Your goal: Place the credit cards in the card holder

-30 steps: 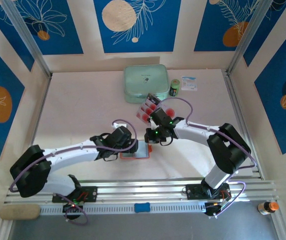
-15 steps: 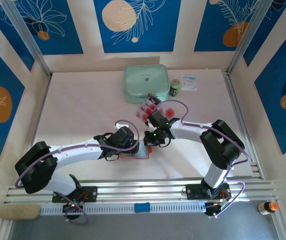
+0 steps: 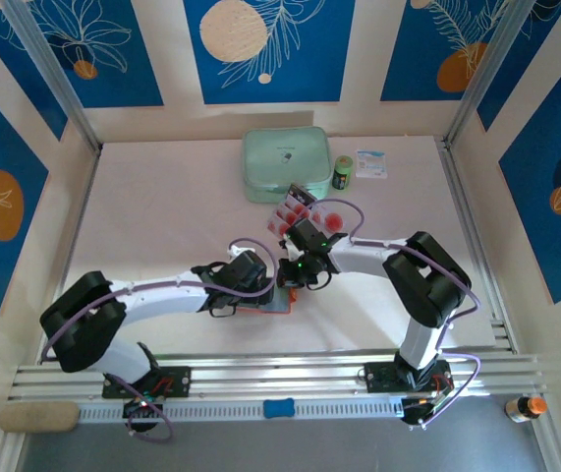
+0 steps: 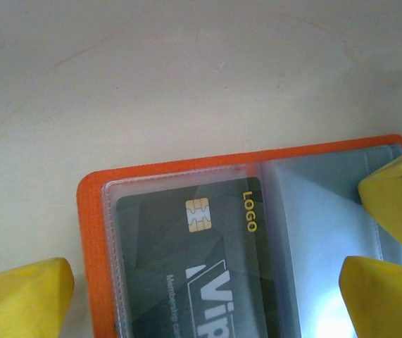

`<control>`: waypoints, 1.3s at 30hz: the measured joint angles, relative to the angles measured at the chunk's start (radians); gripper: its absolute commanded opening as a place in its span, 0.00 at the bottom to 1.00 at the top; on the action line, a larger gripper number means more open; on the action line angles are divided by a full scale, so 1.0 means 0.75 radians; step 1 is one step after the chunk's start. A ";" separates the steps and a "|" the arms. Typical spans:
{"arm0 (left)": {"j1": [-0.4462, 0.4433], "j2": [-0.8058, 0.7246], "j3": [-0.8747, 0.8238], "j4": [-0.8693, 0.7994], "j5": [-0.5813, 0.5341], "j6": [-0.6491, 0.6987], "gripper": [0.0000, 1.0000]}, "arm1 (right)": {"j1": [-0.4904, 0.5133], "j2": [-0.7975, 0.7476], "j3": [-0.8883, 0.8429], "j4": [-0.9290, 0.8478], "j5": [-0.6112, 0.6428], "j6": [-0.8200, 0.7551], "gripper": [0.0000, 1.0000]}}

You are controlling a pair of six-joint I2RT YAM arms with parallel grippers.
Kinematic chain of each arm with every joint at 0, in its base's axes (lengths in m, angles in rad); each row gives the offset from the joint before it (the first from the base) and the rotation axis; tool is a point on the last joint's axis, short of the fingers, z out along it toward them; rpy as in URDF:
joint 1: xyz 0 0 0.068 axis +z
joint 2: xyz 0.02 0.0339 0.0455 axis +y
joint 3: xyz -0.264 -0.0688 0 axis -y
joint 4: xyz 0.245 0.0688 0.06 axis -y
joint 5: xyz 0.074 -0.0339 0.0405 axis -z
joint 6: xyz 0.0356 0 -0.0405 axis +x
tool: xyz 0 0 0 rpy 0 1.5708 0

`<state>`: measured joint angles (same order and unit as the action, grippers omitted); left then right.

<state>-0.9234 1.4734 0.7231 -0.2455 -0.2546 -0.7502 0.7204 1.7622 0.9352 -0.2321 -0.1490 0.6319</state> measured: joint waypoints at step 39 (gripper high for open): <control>-0.005 0.012 -0.097 0.120 0.010 0.015 0.76 | -0.009 -0.047 -0.061 0.078 -0.027 0.125 0.23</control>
<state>-0.9272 1.4826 0.6502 -0.1555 -0.2470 -0.7391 0.7139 1.7271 0.8898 -0.1738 -0.1696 0.7258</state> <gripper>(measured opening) 0.754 0.224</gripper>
